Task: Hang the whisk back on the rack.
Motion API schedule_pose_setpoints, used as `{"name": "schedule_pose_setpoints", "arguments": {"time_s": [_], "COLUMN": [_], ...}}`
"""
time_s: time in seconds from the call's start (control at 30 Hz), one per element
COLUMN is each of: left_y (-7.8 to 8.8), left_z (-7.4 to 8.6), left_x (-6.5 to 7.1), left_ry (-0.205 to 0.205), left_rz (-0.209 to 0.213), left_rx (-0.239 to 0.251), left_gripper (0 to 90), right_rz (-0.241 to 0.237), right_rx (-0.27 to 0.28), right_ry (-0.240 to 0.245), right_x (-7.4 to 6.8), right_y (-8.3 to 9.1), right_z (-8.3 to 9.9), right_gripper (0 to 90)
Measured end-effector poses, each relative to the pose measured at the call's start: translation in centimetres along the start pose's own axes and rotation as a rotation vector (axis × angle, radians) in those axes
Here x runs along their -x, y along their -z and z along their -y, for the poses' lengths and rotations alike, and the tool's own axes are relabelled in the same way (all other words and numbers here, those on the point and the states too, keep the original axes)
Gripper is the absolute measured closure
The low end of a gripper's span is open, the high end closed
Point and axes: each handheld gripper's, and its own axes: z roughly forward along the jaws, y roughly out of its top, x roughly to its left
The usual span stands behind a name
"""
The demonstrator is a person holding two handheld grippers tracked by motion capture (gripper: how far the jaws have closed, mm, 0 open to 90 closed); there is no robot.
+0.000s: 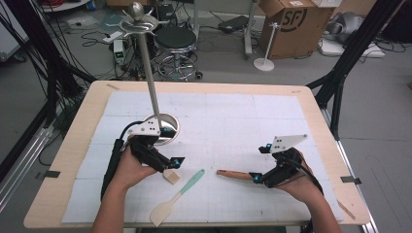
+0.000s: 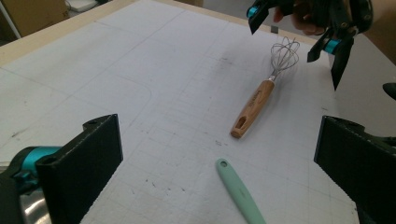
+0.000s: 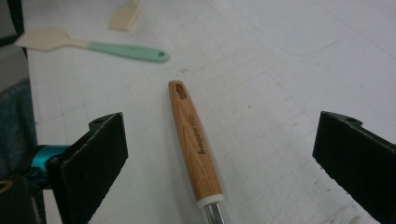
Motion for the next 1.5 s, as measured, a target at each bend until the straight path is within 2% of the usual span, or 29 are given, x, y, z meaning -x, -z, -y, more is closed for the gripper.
{"name": "schedule_pose_setpoints", "arguments": {"time_s": [0.17, 0.33, 0.43, 0.53, 0.6, 0.67, 0.8, 0.83, 1.03, 1.1, 1.27, 1.5], "left_y": [0.6, 1.7, 1.8, 1.6, 1.5, 1.2, 0.9, 0.8, 0.6, 0.6, 0.5, 0.5], "left_z": [0.1, 0.2, 0.2, 0.2, 0.2, 0.2, 0.1, 0.1, 0.1, 0.1, 0.1, 0.1], "left_x": [-0.2, -0.6, -0.6, -0.5, -0.5, -0.4, -0.3, -0.2, -0.1, -0.1, -0.1, 0.0], "left_ry": [0.01, 0.02, 0.018, 0.013, 0.003, 0.001, -0.01, -0.01, -0.016, -0.021, -0.023, -0.025], "left_rz": [-0.035, -0.06, -0.067, -0.061, -0.058, -0.059, -0.052, -0.048, -0.048, -0.046, -0.04, -0.042], "left_rx": [-0.044, -0.026, -0.026, -0.029, -0.038, -0.046, -0.053, -0.05, -0.059, -0.062, -0.061, -0.068], "left_gripper": [1.6, 1.6, 1.6, 1.6, 1.7, 1.6, 1.7, 1.6, 1.6, 1.6, 1.6, 1.6], "right_rz": [-0.012, -0.035, -0.051, -0.053, -0.06, -0.066, -0.11, -0.125, -0.138, -0.138, -0.153, -0.127], "right_rx": [-0.096, -0.176, -0.245, -0.301, -0.348, -0.367, -0.421, -0.429, -0.506, -0.505, -0.513, -0.521], "right_ry": [-0.003, -0.006, 0.009, 0.025, 0.027, 0.028, 0.021, 0.017, 0.028, 0.043, 0.062, 0.082], "right_x": [0.5, 0.8, 0.8, 0.8, 0.7, 0.9, 1.0, 1.0, 0.5, 0.3, -0.3, -0.4], "right_y": [-1.1, -2.4, -3.4, -4.3, -4.5, -4.7, -4.9, -4.9, -5.6, -5.6, -5.5, -5.6], "right_z": [-0.6, -0.9, -1.0, -1.0, -1.1, -1.0, -0.8, -0.8, -0.3, -0.4, -0.5, -0.4], "right_gripper": [2.6, 2.6, 2.6, 6.8, 16.6, 21.8, 41.4, 43.6, 50.5, 54.5, 55.9, 64.5]}}
